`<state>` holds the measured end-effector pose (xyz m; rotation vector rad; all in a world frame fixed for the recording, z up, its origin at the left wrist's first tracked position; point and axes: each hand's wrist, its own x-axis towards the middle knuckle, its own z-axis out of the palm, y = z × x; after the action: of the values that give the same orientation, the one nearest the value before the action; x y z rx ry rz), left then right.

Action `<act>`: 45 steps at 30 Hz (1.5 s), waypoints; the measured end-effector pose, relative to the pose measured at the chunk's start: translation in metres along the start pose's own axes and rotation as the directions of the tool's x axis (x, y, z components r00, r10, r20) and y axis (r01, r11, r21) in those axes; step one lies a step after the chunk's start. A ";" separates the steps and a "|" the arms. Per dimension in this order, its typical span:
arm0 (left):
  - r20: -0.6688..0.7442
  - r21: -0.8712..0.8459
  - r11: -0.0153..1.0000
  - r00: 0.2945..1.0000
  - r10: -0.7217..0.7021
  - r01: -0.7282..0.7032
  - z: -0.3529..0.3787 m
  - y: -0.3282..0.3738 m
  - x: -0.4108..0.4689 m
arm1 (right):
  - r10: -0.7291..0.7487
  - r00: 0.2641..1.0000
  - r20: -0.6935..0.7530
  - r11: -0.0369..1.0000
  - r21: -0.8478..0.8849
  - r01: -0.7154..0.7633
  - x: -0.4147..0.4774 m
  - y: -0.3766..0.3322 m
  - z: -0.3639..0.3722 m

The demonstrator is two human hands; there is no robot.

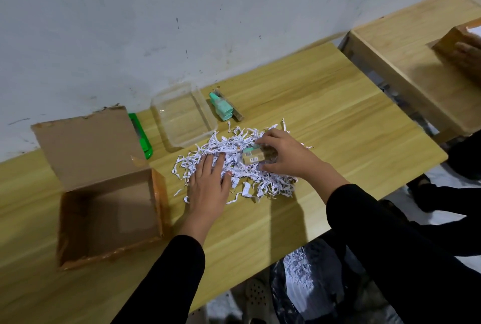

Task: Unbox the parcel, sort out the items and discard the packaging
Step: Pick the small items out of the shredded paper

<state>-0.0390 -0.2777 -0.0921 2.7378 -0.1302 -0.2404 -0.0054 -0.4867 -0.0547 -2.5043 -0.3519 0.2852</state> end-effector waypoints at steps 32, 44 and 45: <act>-0.022 0.045 0.999 1.000 0.000 0.001 0.004 -0.002 0.001 | 0.364 0.840 -0.401 0.920 0.294 -0.258 0.124 -0.016 -0.029; -0.106 -0.025 0.999 0.994 0.032 -0.035 -0.004 -0.004 0.003 | 0.376 0.903 -0.211 0.922 0.180 -0.342 0.113 -0.026 -0.021; -0.110 -0.028 0.999 0.993 0.034 -0.037 -0.006 -0.004 0.003 | 0.365 0.908 -0.203 0.926 0.177 -0.333 0.105 -0.028 -0.024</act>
<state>-0.0345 -0.2725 -0.0887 2.7088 -0.1440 -0.0809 0.0948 -0.4441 -0.0318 -2.4169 0.2114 0.1454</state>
